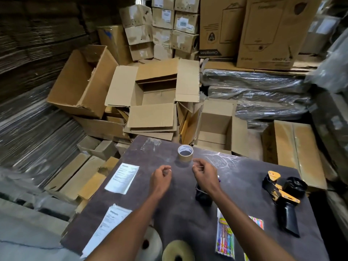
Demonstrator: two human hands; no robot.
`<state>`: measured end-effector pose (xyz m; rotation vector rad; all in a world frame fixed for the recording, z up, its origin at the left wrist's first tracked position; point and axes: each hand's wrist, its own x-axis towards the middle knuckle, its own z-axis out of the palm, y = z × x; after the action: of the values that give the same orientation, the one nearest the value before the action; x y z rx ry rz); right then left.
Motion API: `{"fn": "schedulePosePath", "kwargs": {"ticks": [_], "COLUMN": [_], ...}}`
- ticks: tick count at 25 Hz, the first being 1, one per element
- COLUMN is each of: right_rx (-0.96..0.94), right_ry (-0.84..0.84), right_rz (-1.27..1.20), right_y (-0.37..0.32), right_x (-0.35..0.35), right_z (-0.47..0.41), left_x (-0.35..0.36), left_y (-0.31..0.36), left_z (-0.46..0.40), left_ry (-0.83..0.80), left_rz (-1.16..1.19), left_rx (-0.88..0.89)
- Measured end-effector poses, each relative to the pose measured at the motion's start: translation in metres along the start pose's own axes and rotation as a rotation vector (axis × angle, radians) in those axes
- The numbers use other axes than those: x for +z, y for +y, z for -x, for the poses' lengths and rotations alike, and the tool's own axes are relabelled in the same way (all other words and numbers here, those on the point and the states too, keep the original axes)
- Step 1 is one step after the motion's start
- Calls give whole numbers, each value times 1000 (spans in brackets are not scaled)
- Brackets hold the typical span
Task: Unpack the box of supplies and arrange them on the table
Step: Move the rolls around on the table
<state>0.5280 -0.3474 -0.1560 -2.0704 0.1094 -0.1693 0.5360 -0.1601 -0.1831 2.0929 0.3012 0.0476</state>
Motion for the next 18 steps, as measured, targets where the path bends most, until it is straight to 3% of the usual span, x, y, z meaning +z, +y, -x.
{"fn": "schedulePosePath", "kwargs": {"ticks": [10,15,18], "right_rx": [186,306,348], "right_ry": [-53,28,-5], "right_rz": [199,210,266], "right_y": [23,43,45], "right_x": [77,94,98], "right_z": [-95,-124,-135], "left_x": [23,40,54], "left_y": [-24,-25,-22], "left_z": [-111,-159,-178], "left_ry": [-152,-205,-289], "left_rz": [-37,-35,-6], "left_rx": [-52,-77,-64]}}
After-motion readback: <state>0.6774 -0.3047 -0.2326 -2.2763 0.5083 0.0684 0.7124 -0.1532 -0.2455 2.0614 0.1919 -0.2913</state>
